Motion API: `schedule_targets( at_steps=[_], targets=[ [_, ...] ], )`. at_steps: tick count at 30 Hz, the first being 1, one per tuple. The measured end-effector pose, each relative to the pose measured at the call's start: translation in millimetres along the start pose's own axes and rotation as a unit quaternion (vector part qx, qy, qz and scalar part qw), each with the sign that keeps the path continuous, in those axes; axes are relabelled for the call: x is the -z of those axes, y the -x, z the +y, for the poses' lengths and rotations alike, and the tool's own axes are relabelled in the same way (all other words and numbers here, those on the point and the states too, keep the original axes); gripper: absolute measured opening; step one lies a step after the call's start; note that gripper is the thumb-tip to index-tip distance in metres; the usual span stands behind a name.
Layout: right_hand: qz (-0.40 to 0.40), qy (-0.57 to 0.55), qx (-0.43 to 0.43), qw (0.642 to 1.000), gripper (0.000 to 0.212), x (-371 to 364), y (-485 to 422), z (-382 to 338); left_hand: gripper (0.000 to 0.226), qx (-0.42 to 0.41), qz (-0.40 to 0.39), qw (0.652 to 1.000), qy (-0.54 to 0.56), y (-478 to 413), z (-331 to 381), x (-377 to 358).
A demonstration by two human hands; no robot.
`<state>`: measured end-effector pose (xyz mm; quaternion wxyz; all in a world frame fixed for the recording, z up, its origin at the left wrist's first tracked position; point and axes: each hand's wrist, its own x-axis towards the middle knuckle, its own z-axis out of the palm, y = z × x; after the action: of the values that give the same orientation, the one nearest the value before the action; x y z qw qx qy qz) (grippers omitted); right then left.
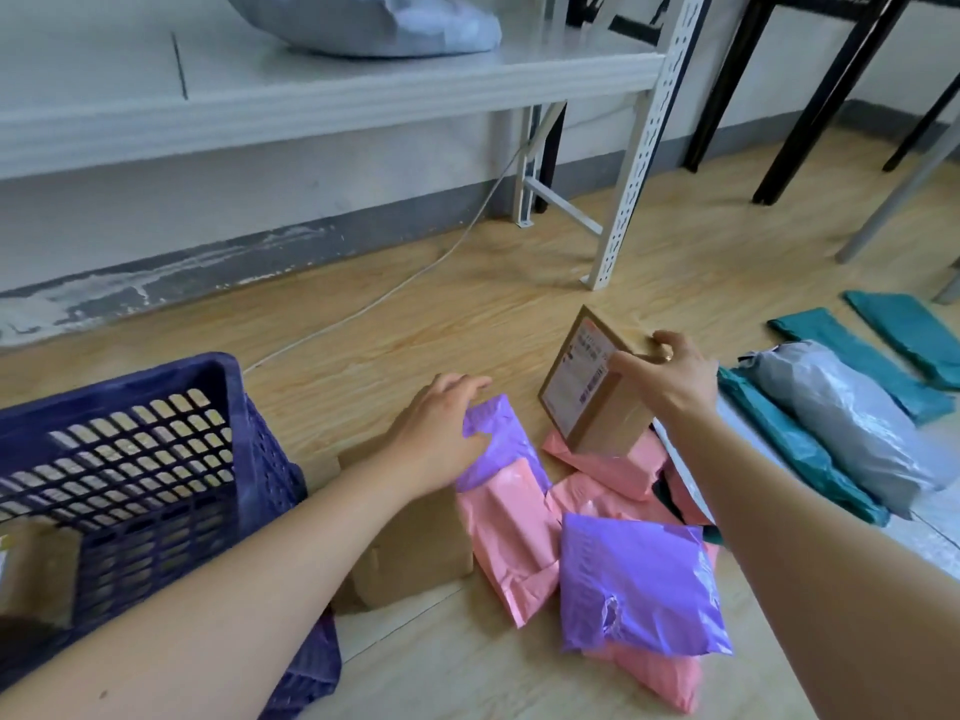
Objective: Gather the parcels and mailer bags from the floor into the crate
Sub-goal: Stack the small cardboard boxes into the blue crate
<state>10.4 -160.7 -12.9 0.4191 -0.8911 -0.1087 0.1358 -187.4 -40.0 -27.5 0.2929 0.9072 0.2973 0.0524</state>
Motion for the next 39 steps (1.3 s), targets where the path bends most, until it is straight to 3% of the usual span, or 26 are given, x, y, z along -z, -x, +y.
schedule_targets(
  at_steps=[5, 9, 13, 18, 22, 30, 33, 39],
  targets=[
    [-0.049, -0.106, 0.024, 0.993, 0.079, 0.0, 43.4, -55.8, 0.063, 0.057, 0.056, 0.996, 0.037, 37.2, -10.4, 51.6],
    [-0.062, -0.172, 0.047, 0.982, 0.071, -6.6, 81.2, -89.6, 0.067, 0.133, 0.088, 0.977, 0.139, 65.7, -27.3, 74.4],
    [-0.117, -0.228, 0.049, 0.965, 0.07, -18.9, 131.6, -116.4, 0.07, 0.245, 0.127, 0.896, 0.349, 99.5, -37.6, 104.7],
    [-0.186, -0.297, 0.021, 0.936, 0.043, -34.7, 175.5, -137.3, 0.059, 0.308, 0.113, 0.795, 0.51, 131.1, -49.8, 142.8],
    [-0.232, -0.322, 0.002, 0.918, 0.035, -49.7, 208.3, -154.7, 0.07, 0.314, 0.124, 0.777, 0.532, 156.1, -65.8, 165.8],
    [-0.315, -0.321, -0.016, 0.893, 0.034, -97.2, 260.6, -176.9, 0.038, 0.304, 0.168, 0.772, 0.533, 191.2, -88.6, 195.1],
    [-0.351, -0.299, -0.012, 0.887, 0.026, -115.4, 275.3, -181.0, 0.038, 0.317, 0.186, 0.759, 0.538, 204.8, -100.5, 204.3],
    [-0.447, -0.209, -0.005, 0.87, 0.037, -169.1, 307.8, -190.4, 0.033, 0.35, 0.241, 0.728, 0.539, 241.3, -146.2, 224.2]
  ],
)
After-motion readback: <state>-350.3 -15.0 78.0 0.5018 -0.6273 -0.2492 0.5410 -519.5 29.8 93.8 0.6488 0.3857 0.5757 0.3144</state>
